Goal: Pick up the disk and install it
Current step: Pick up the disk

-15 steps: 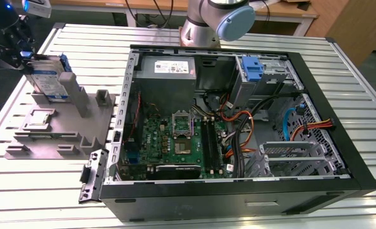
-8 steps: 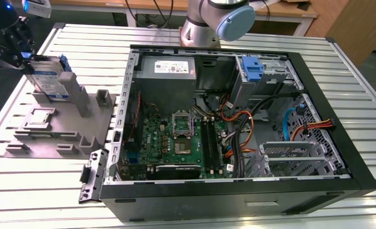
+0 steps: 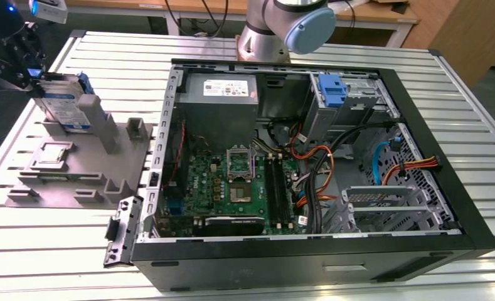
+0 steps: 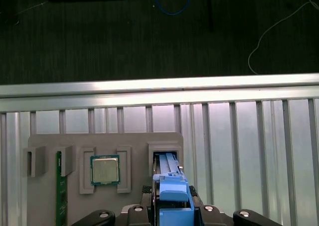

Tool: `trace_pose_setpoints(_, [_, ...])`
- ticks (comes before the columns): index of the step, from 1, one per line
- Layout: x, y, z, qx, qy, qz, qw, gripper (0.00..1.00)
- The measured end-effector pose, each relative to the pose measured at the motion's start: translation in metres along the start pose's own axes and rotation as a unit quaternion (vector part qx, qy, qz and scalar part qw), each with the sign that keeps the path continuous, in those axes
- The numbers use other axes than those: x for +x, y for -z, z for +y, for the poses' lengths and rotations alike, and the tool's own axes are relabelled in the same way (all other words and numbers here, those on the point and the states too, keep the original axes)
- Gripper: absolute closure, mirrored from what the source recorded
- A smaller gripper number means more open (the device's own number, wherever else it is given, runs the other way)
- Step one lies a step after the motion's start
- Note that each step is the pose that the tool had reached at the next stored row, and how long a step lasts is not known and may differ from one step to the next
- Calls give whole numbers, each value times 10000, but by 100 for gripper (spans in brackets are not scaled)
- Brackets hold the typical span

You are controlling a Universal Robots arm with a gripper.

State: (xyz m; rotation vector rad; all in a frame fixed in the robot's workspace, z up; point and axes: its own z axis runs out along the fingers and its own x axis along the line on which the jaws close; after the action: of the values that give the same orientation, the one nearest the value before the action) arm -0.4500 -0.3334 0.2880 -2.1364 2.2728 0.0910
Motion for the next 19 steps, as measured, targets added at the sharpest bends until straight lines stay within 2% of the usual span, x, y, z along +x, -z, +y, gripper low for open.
trace_pose_setpoints(9, [0, 0, 0, 0, 2, 1, 10000, 63])
trace_pose_setpoints(12, [0, -1, 0, -3, 78, 2, 10000, 63])
trace_pose_setpoints(19, [0, 0, 0, -6, 102, 3, 9999, 63])
